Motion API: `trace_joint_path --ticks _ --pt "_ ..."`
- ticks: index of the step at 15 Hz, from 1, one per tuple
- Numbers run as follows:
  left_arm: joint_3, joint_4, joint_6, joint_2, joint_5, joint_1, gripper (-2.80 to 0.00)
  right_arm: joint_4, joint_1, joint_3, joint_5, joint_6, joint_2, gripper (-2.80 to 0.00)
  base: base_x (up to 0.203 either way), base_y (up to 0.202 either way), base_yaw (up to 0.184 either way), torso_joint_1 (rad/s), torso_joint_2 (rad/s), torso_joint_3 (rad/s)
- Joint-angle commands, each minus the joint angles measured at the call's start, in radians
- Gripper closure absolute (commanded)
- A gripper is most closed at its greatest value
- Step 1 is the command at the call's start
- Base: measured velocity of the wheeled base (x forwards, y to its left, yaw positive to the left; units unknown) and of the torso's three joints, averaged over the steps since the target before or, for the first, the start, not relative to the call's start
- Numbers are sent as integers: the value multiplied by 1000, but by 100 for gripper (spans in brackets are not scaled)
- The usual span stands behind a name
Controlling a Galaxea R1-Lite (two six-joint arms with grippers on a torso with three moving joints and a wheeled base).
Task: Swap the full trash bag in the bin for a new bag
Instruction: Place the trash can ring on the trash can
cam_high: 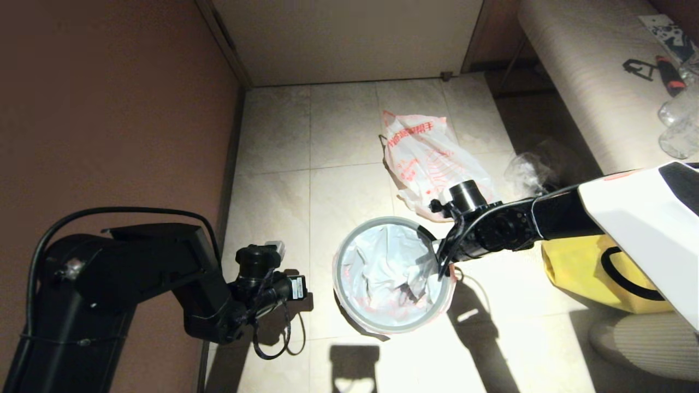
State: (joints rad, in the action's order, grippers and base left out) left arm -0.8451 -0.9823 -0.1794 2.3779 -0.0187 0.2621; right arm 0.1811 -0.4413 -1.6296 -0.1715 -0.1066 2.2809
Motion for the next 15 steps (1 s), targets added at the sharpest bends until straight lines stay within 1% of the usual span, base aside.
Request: trace_joint_path --ticks 1,3,6,7,8,11,12,14,15 --pt "0 -6 -2 1 0 0 0 -4 -7 -2 0 -1 11 0 0 0 0 0 0 0" --pt "0 -6 -2 1 -8 0 0 -5 -13 -10 0 1 11 0 0 0 0 0 0 0" --pt "0 -6 -2 1 0 0 0 -8 -13 -11 -4 1 23 0 0 0 0 0 0 0" --pt "0 -6 -2 1 0 0 0 -33 -13 -6 -17 1 23 -280 0 0 0 0 0 0" --pt "0 -6 -2 1 0 0 0 -59 -13 -6 -28 1 25 -280 0 0 0 0 0 0" --pt "1 -6 6 4 -1 0 0 -68 -16 34 -29 -2 -24 -280 0 0 0 0 0 0" --pt "2 -6 21 11 -5 1 0 -69 -17 64 -27 -2 -62 -280 0 0 0 0 0 0" --pt "4 -6 27 7 -12 2 0 -71 -22 149 -17 -6 -166 -280 0 0 0 0 0 0" --pt "4 -6 27 2 -16 2 0 -73 -27 208 9 -18 -230 -280 0 0 0 0 0 0"
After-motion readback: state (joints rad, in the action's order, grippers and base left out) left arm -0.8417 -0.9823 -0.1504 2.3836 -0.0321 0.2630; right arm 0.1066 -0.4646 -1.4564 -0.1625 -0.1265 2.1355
